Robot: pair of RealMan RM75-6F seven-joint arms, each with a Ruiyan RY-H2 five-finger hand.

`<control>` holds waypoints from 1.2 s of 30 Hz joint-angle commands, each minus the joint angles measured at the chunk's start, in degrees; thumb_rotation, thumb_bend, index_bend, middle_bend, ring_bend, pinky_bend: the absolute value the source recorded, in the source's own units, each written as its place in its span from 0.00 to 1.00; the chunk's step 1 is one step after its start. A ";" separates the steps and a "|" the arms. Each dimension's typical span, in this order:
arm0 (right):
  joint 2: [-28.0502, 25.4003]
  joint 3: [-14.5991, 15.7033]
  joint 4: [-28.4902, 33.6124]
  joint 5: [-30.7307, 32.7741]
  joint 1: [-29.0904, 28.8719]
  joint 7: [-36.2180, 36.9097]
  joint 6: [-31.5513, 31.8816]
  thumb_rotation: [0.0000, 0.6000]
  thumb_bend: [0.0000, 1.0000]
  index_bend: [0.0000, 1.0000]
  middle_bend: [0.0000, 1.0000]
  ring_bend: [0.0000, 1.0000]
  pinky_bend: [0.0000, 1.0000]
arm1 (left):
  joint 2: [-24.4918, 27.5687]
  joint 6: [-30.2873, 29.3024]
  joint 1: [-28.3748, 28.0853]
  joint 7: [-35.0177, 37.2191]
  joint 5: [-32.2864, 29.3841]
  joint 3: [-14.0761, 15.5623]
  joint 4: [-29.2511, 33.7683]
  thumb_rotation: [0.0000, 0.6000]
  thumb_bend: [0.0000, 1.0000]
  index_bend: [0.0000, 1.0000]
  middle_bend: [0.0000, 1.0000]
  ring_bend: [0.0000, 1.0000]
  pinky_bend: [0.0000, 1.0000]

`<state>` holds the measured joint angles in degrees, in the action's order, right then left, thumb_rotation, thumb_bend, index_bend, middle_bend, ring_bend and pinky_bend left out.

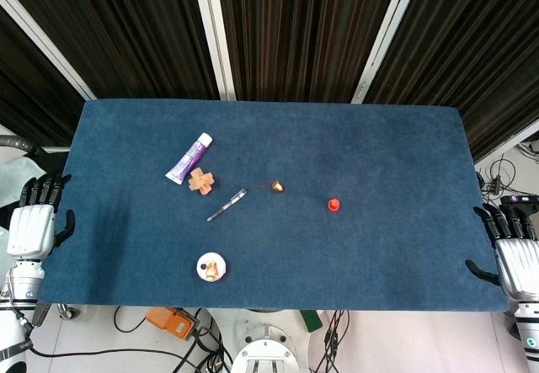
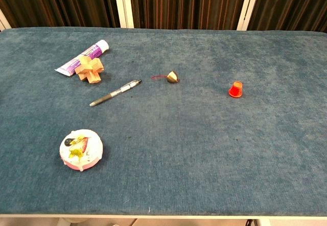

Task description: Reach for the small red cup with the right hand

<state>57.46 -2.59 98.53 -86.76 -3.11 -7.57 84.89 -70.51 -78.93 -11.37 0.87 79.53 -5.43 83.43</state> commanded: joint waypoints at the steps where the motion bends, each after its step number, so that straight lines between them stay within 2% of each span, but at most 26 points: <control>1: 0.04 -0.07 -0.48 0.62 -0.23 0.56 -0.65 1.00 0.29 0.20 0.18 0.14 0.11 | -0.08 0.12 -0.11 -0.40 0.35 0.20 -0.06 1.00 0.54 0.11 0.04 0.05 0.04; 10: 1.27 -1.09 -3.26 2.91 -1.01 2.37 -2.10 1.00 0.29 0.21 0.18 0.14 0.11 | -0.21 0.03 0.02 -0.96 0.30 0.24 0.46 1.00 0.54 0.11 0.04 0.05 0.04; 15: 5.21 -3.05 -6.49 5.87 -1.69 0.93 -1.85 1.00 0.29 0.18 0.18 0.14 0.11 | -0.06 -0.11 -0.06 -1.30 0.92 0.40 0.49 1.00 0.54 0.11 0.04 0.05 0.04; 19: 7.48 -3.94 -8.14 7.69 -4.73 1.53 -7.02 1.00 0.29 0.21 0.18 0.14 0.11 | -0.13 0.18 0.01 -1.43 0.77 0.60 0.96 1.00 0.54 0.11 0.04 0.05 0.04; 25: 11.44 -6.01 -11.63 9.15 -13.17 2.04 -18.56 1.00 0.29 0.24 0.17 0.14 0.11 | 0.09 -0.45 0.37 -1.59 1.14 0.77 1.62 1.00 0.54 0.11 0.03 0.04 0.04; 29: 15.11 -7.61 -11.54 11.96 -18.66 -2.49 -24.71 1.00 0.29 0.26 0.17 0.14 0.11 | 0.27 -0.17 0.34 -1.67 0.96 0.76 1.74 1.00 0.54 0.11 0.03 0.05 0.04; 36: 21.59 -8.53 -13.22 13.99 -26.06 -6.32 -31.78 1.00 0.29 0.37 0.17 0.14 0.11 | 0.54 0.00 0.42 -1.97 0.67 0.74 1.94 1.00 0.54 0.11 0.03 0.05 0.04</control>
<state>77.15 -10.65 86.30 -73.51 -27.28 -12.53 54.92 -69.98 -78.94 -10.96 -1.10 80.21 -4.69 85.36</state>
